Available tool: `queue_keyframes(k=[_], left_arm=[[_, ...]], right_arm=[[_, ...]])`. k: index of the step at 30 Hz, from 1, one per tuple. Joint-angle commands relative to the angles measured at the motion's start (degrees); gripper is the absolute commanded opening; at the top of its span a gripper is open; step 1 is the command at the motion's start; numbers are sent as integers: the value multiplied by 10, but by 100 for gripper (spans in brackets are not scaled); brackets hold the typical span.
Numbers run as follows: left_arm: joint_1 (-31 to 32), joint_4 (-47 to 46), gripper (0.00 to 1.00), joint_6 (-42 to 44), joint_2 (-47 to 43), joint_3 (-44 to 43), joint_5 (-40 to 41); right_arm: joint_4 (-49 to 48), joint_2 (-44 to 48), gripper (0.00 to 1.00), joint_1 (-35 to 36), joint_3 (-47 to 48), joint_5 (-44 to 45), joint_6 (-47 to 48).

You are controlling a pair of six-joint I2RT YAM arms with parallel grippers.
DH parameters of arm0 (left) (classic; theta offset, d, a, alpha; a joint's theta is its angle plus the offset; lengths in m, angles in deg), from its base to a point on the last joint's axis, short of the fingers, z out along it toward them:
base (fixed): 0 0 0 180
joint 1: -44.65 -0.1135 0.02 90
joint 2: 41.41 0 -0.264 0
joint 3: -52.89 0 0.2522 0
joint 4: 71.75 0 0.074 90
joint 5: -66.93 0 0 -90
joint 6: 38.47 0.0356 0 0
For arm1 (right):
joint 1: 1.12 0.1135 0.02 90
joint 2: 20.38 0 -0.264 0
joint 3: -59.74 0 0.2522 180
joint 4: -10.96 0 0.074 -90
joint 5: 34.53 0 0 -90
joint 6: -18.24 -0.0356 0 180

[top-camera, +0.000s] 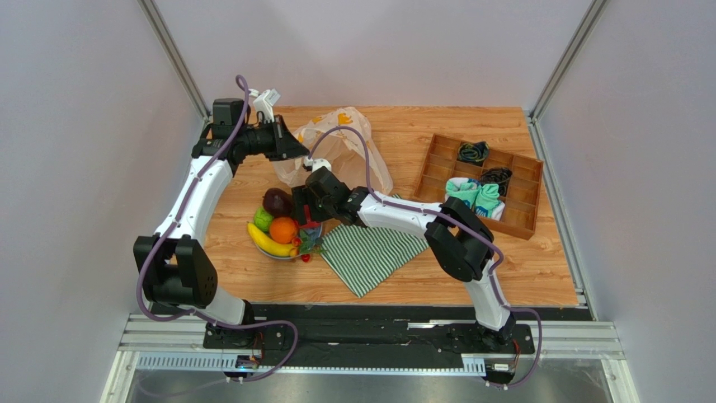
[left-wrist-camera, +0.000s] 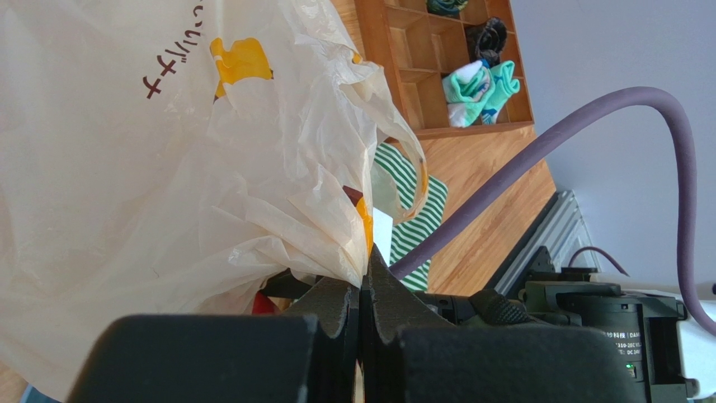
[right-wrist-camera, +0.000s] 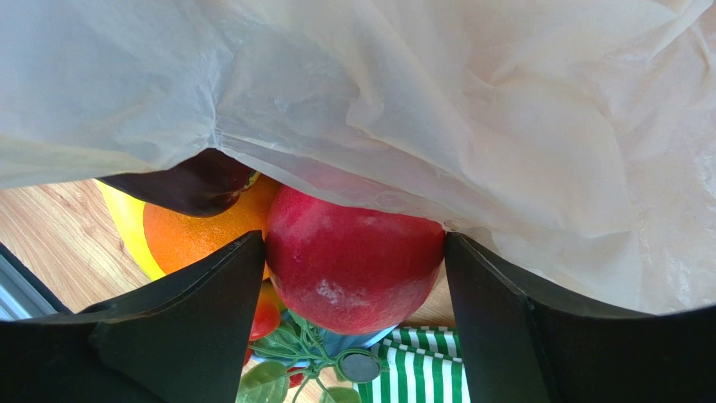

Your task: Place the fruits into the plastic bag

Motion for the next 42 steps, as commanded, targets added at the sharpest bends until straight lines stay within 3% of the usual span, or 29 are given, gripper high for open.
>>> queue_keyframes(k=[1, 8, 14, 28, 33, 37, 42], left_arm=[[-4, -18, 0, -4, -27, 3, -18], [-5, -19, 0, -6, -25, 4, -19], [-5, -20, 0, -5, -24, 4, -19], [-6, -25, 0, -10, -27, 9, -25], [-6, -28, 0, -16, -29, 9, -32], [-6, -32, 0, -18, -32, 11, -40], [-6, -63, 0, -39, -28, 18, -92]], right_arm=[[-10, -1, 76, 0, 19, 6, -6], [-8, 15, 56, 0, 12, 19, -1], [-18, 42, 49, 0, -4, 21, 3], [-46, 189, 43, -1, -95, 10, 4], [-44, 273, 44, -2, -123, 67, 39], [-30, 277, 45, -14, -115, 127, 65], [-6, 232, 45, -65, -85, 132, 56]])
